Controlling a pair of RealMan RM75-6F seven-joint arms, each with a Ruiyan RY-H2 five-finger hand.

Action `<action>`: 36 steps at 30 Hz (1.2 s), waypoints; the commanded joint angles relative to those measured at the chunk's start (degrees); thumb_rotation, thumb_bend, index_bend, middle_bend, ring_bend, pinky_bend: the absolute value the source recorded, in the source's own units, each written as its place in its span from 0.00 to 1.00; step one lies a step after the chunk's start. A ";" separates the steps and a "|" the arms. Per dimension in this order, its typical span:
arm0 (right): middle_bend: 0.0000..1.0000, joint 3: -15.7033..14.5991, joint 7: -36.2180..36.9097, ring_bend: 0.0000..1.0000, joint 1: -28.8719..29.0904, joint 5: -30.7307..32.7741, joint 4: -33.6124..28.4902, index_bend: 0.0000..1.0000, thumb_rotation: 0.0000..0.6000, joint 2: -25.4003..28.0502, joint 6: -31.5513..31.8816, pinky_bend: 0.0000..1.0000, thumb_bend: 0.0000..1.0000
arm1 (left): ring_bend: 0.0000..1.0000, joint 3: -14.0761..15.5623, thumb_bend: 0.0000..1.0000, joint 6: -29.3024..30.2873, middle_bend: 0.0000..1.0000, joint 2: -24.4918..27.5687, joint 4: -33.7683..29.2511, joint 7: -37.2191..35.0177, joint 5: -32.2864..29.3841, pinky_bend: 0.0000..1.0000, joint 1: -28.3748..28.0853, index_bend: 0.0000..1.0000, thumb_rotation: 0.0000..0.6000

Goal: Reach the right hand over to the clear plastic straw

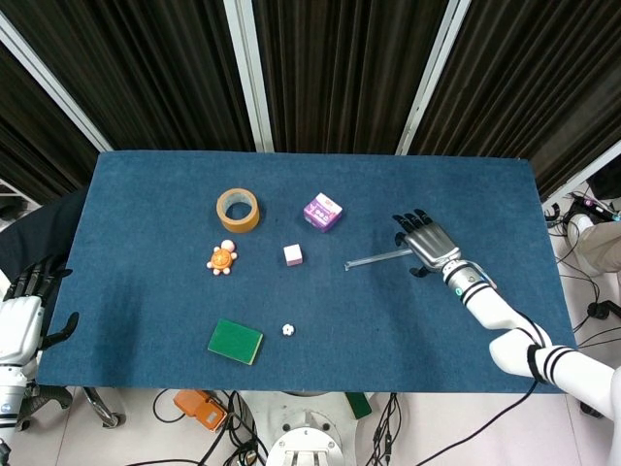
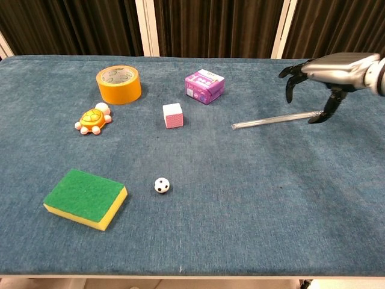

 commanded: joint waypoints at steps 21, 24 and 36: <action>0.11 -2.30 6.71 0.13 5.99 1.24 14.75 0.52 1.00 -9.25 -4.87 0.08 0.38 | 0.02 -0.26 0.38 -0.38 0.00 0.30 -0.25 -0.70 -0.79 0.12 0.02 0.19 1.00; 0.11 -2.62 7.26 0.13 6.41 0.97 15.55 0.53 1.00 -9.75 -4.97 0.08 0.40 | 0.02 -0.29 0.38 -0.48 0.00 0.37 -0.36 -0.82 -0.95 0.12 0.03 0.19 1.00; 0.11 -3.67 9.52 0.14 7.15 0.14 17.33 0.61 1.00 -10.87 -4.43 0.09 0.52 | 0.02 -0.30 0.38 -0.75 0.00 0.50 -0.59 -1.33 -1.23 0.12 0.06 0.19 1.00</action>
